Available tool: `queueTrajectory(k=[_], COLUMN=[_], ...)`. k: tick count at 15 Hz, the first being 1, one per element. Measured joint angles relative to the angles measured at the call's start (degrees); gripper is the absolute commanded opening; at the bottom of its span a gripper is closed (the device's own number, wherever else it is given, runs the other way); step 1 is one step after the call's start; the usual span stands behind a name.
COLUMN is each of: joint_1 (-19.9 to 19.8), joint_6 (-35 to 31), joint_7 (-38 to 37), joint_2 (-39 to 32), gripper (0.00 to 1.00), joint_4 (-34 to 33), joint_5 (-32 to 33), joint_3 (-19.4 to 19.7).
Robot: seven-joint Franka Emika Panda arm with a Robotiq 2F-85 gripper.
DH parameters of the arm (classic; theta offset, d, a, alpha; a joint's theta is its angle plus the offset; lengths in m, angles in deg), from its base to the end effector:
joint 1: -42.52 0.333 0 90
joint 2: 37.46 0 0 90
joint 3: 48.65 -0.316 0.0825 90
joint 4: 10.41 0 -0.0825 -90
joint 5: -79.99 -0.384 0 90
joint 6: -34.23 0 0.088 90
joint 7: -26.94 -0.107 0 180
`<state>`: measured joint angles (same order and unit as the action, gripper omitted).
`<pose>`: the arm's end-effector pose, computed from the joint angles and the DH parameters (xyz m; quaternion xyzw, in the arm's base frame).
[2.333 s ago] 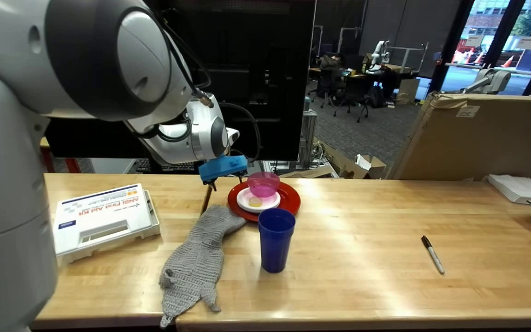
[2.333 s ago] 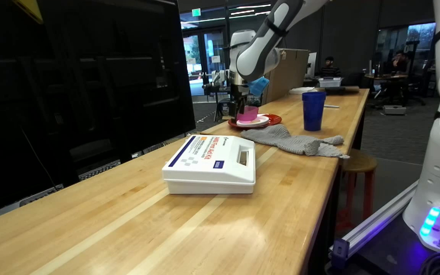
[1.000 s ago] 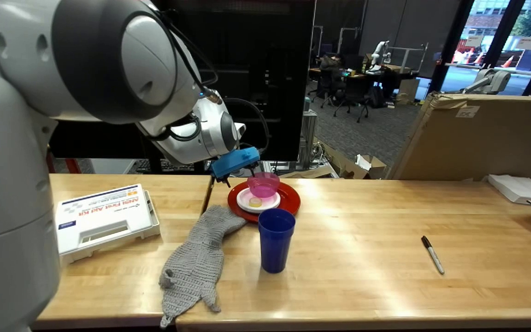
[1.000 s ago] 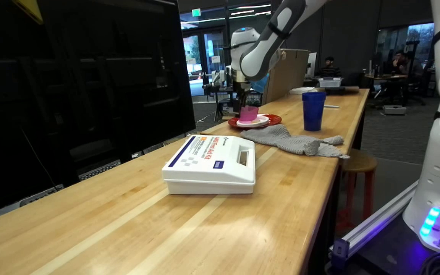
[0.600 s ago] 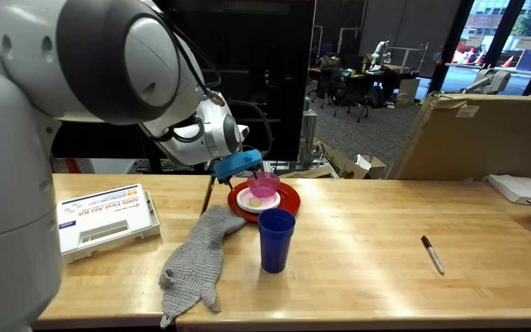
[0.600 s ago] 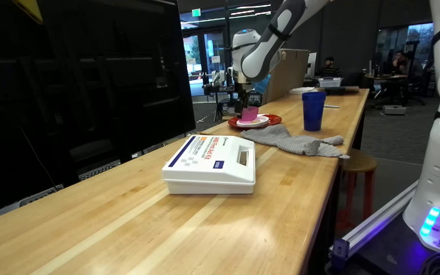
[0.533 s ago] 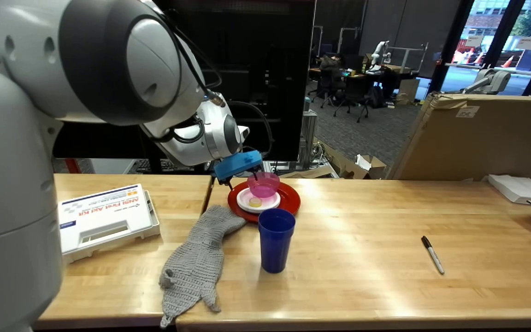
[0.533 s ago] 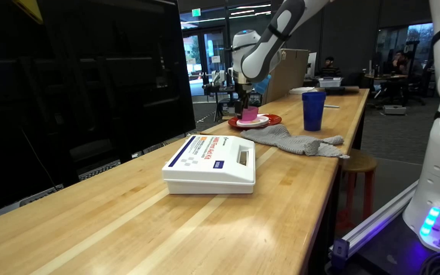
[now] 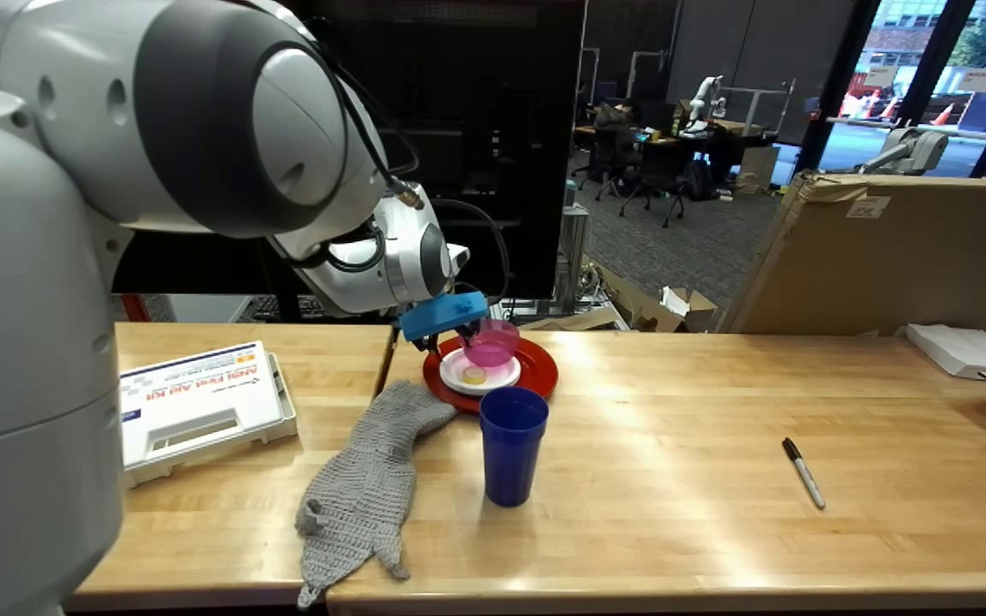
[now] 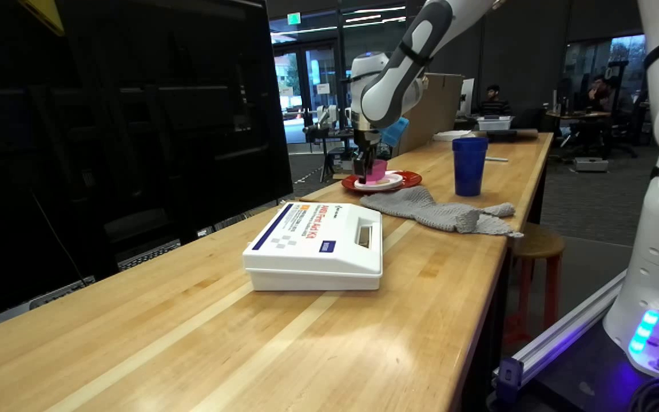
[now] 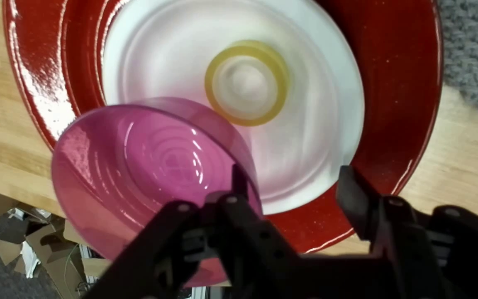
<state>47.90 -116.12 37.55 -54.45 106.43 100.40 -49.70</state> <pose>0.6144 0.0770 0.3261 0.9430 0.2818 0.1378 0.1114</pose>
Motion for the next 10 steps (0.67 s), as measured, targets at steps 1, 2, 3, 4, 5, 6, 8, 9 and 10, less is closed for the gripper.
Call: queueTrajectory(k=[1,2,3,4,5,6,8,9,10], joint_1=[-0.08,-0.16,-0.26,-0.31,-0.32,-0.32,-0.28,-0.26,-0.24], joint_6=[0.0,0.0,0.0,0.0,0.03,0.04,0.11,0.37,0.58], joint_7=[0.0,0.0,0.0,0.0,-0.01,-0.01,-0.01,-0.01,-0.03], joint_2=[-0.05,-0.08,-0.08,-0.08,-0.08,-0.08,0.03,0.16,0.25], gripper=[0.19,0.12,0.04,0.01,0.0,0.0,0.01,0.01,0.01], joint_4=[0.0,0.0,0.0,0.0,0.0,-0.01,-0.36,-0.55,-0.59], joint_5=[-0.33,-0.49,-0.59,-0.66,-0.66,-0.67,-0.66,-0.67,-0.67], joint_3=[0.0,0.0,0.0,0.0,0.0,0.0,0.0,-0.03,-0.06])
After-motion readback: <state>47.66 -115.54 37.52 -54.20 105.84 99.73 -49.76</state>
